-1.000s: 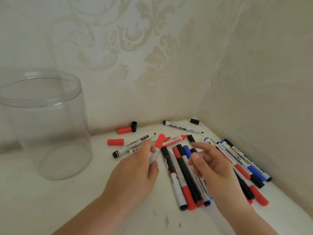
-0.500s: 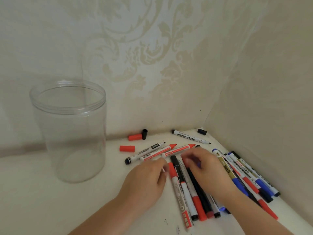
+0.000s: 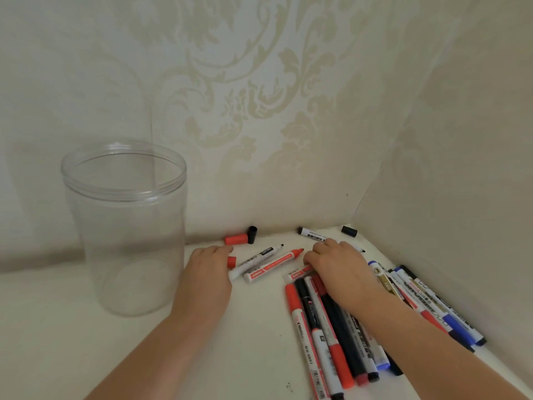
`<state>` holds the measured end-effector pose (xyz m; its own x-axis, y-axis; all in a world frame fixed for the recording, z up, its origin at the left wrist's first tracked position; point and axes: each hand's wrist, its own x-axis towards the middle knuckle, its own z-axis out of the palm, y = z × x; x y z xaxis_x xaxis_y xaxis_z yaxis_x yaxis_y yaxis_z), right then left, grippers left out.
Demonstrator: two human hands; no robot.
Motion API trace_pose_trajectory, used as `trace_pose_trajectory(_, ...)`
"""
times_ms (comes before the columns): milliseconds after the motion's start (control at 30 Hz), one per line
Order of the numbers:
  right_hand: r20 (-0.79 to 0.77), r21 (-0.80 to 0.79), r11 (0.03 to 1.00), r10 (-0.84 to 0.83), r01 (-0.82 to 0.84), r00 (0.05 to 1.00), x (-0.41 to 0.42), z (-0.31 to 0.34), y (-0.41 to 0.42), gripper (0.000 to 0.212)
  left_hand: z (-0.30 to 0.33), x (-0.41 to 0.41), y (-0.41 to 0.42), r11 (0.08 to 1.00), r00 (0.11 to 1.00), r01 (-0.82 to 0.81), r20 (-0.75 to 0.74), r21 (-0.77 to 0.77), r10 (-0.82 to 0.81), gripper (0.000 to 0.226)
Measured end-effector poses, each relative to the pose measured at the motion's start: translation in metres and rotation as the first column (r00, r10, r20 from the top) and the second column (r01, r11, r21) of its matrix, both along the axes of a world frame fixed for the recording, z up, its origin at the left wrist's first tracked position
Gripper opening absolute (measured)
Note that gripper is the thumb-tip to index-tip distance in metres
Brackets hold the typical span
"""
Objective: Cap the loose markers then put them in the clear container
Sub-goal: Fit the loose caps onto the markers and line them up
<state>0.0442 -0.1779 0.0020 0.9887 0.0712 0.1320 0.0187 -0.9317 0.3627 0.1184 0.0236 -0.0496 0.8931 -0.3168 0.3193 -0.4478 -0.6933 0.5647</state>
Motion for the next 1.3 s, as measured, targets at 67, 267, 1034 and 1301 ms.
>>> trace_pose_trajectory(67,0.100,0.059,0.998,0.021,-0.027,0.995,-0.004,-0.004,-0.003,0.030,0.000,0.000,0.000,1.000,1.000,-0.019,0.019,-0.016,0.019,0.035)
trace_pose_trajectory(267,0.301,0.813,0.578,-0.310,-0.072,0.902,-0.040,0.007,0.004,0.017,0.006,-0.009,0.000,0.984,0.996,0.074,0.070,-0.164,-0.063,0.030)
trace_pose_trajectory(1034,0.027,0.680,-0.675,-0.368,-0.287,0.929,-0.120,-0.002,0.015,0.016,0.029,-0.065,-0.021,0.773,0.818,0.564,0.068,-0.291,-0.572,0.013)
trace_pose_trajectory(1301,0.102,0.719,-0.614,-0.370,-0.326,0.923,-0.118,-0.007,0.017,0.016,0.027,-0.067,-0.022,0.756,0.797,0.590,0.056,-0.282,-0.601,0.014)
